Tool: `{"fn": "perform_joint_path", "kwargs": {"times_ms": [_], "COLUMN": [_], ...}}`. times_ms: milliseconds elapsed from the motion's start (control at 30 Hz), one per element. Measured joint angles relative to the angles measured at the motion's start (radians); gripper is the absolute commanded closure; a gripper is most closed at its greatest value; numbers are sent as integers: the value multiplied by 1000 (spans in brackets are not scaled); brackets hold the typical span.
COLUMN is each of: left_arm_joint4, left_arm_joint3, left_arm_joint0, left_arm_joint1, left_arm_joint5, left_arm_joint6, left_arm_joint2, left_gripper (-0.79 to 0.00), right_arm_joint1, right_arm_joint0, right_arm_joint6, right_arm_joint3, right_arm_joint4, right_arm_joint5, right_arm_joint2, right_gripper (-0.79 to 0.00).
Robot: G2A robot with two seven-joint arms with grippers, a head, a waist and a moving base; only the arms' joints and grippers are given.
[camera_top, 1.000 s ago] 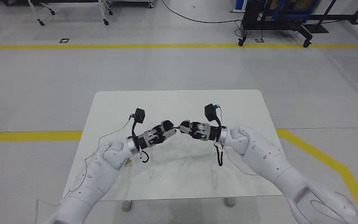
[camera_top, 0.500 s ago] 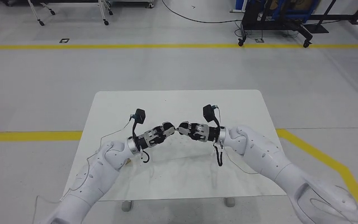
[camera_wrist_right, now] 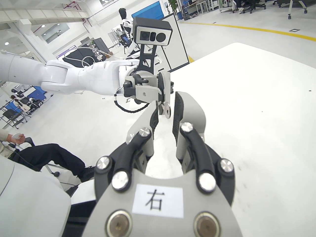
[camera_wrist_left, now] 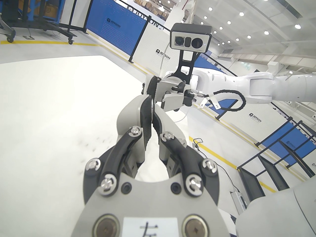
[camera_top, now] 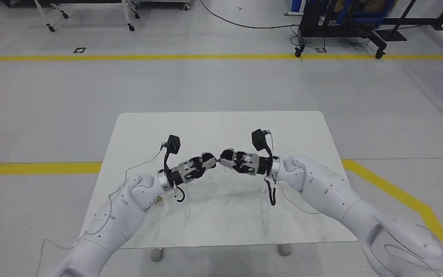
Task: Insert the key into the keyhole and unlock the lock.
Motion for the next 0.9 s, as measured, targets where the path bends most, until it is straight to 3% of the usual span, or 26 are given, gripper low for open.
{"fn": "perform_joint_path", "kwargs": {"times_ms": [267,333,467,500,533,567,700,900], "left_arm_joint4": [16,19,25,26,29,31,52,110], "left_arm_joint3": [-2,-1,2,3,6,8,28,24], "left_arm_joint0": [-10,-14,-20,-22,-25,-26,-37,-29], "left_arm_joint1": [11,13,17,18,19,20,25,52], "left_arm_joint5": [0,0,0,0,0,0,0,0], "left_arm_joint6": [39,47,62,65,69,72,98,181], "left_arm_joint2": [32,40,55,58,62,65,60,-8], "left_gripper": [0,0,0,-139,-594,-785,-785,-785], "right_arm_joint1": [1,1,1,1,1,1,5,30], "right_arm_joint0": [21,25,35,37,40,42,52,57], "right_arm_joint6": [-26,-33,-44,-47,-50,-53,-73,-147], "right_arm_joint3": [5,7,9,10,11,12,17,28], "right_arm_joint4": [3,3,0,-1,-1,0,-7,-46], "right_arm_joint5": [0,0,0,0,0,0,0,0], "right_arm_joint2": [-44,-54,-74,-78,-84,-88,-100,-100], "right_gripper": [-99,0,0,0,0,0,0,0]}}
